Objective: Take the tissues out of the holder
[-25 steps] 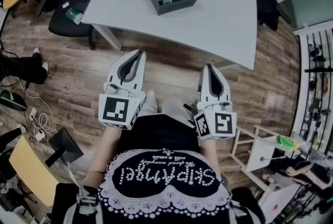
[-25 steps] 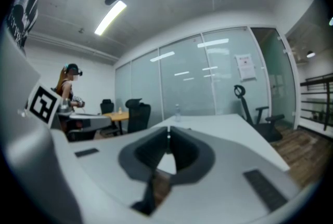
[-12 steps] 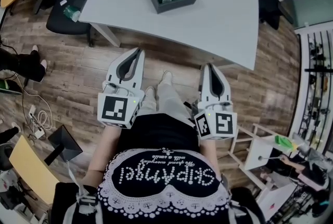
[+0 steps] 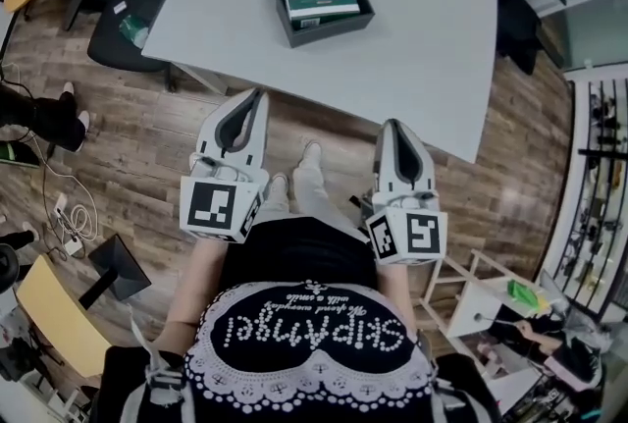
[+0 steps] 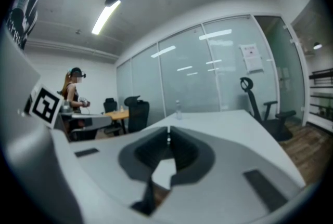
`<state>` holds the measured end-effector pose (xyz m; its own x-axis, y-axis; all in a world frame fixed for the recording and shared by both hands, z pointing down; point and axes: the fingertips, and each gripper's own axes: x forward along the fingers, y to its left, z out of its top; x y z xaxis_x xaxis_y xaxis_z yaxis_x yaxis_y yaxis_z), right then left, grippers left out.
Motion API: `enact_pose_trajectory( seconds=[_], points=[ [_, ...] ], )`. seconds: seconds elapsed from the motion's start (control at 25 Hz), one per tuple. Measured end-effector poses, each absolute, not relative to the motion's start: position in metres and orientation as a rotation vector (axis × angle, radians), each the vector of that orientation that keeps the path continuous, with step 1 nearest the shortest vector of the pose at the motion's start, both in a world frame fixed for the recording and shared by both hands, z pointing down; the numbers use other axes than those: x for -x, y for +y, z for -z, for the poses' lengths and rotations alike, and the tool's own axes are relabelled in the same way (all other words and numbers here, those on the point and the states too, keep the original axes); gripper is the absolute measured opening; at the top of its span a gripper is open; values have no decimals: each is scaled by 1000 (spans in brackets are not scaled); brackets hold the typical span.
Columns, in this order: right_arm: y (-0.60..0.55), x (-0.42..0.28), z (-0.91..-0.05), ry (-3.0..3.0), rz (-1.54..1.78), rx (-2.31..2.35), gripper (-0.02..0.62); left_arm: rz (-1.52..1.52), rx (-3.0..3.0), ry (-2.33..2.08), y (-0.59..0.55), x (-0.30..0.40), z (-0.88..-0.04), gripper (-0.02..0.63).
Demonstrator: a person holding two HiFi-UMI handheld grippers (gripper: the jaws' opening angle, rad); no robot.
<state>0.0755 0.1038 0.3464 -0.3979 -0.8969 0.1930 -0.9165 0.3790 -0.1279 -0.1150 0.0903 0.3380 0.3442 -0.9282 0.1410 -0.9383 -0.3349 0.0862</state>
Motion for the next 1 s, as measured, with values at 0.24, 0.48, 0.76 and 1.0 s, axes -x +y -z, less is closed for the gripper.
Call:
enact_pose_trajectory(
  seconds=[0.24,0.48,0.76,1.0],
  points=[
    [60,-95,-347,-2537,-336,-1653,35,-92,-2438,-1742,51,104,-337,31],
    [28,-102,-349,-2569,-352,-1612,35,-108,-2405,-1779,28,96,-340,31],
    [6,-110,-351,-2592,-361,-1563,35,-93,-2391,-1824,11,85,-336,31],
    [-7,-111,-351,-2618,-353,-1526,35,-83,-2377,-1863,1,82,-334,31]
  ],
)
